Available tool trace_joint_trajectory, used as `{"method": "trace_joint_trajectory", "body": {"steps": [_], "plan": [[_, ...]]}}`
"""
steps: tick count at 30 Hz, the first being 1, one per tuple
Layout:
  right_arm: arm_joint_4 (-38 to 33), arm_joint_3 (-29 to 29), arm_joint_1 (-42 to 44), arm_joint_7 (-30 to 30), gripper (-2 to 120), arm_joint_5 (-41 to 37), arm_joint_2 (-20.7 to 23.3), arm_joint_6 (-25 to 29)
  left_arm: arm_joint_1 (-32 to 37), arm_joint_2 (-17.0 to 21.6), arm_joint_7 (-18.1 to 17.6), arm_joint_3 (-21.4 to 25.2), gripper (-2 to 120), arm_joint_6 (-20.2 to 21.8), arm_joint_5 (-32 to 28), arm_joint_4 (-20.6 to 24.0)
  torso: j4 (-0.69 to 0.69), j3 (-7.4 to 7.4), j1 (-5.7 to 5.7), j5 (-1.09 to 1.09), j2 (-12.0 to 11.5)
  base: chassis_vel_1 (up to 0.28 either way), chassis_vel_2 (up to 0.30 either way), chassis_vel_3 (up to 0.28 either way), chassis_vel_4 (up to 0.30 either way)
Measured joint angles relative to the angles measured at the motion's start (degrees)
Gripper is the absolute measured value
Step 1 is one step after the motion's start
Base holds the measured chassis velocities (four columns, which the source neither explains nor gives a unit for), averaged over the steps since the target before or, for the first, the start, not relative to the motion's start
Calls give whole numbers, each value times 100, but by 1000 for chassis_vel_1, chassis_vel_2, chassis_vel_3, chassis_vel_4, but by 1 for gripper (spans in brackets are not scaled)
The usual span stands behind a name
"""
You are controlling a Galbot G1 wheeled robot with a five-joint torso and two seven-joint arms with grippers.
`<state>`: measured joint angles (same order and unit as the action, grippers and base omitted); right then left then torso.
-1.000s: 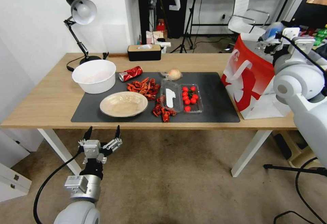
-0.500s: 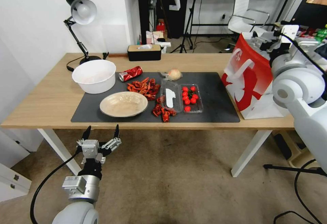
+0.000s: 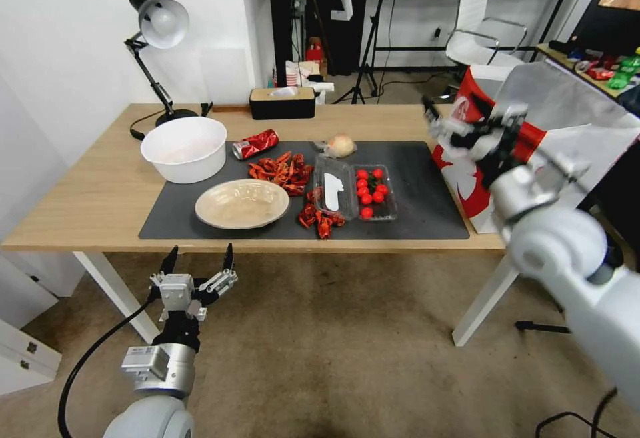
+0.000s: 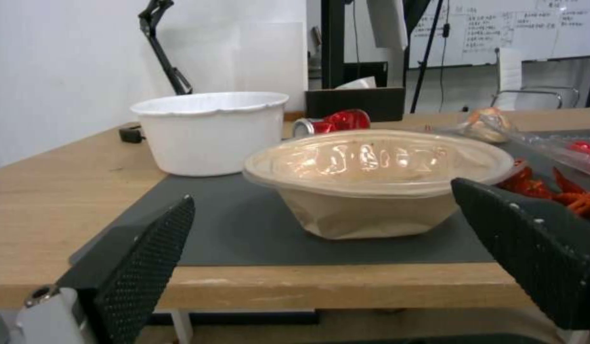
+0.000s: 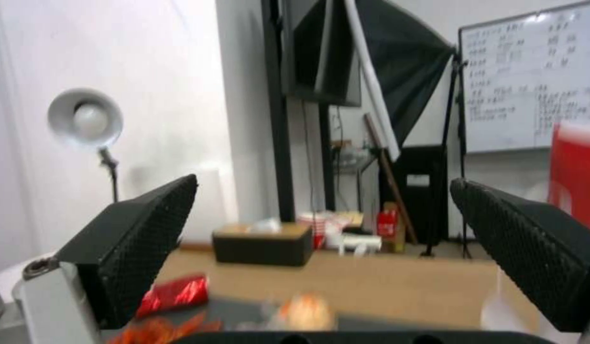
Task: Pick up the trash from the table and place it into the takeout bag.
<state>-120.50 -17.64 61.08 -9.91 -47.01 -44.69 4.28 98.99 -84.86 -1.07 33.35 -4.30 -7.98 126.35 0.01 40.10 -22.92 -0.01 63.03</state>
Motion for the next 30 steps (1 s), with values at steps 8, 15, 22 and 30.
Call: {"method": "trace_joint_trajectory", "body": {"steps": [8,15,22,30], "plan": [[235,-548,2277,445,100,1133,-943,1251,18,-4,117,-35,100,-165,-38,-124,-2,0,1,0,1,0,0,0,0],[562,-532,3091,434,100,1462,-1488,1547,43,35,290,-58,100,-151,-51,-134,-1,0,1,1,1,0,0,0,0],[653,-435,3192,410,100,1488,-1679,1562,49,34,275,-71,100,-183,-53,-168,0,0,1,0,0,0,0,0,0],[634,-437,3253,399,100,1516,-1779,1482,17,2,263,-30,100,-193,-63,-244,-2,0,0,0,0,0,0,0,0]]}}
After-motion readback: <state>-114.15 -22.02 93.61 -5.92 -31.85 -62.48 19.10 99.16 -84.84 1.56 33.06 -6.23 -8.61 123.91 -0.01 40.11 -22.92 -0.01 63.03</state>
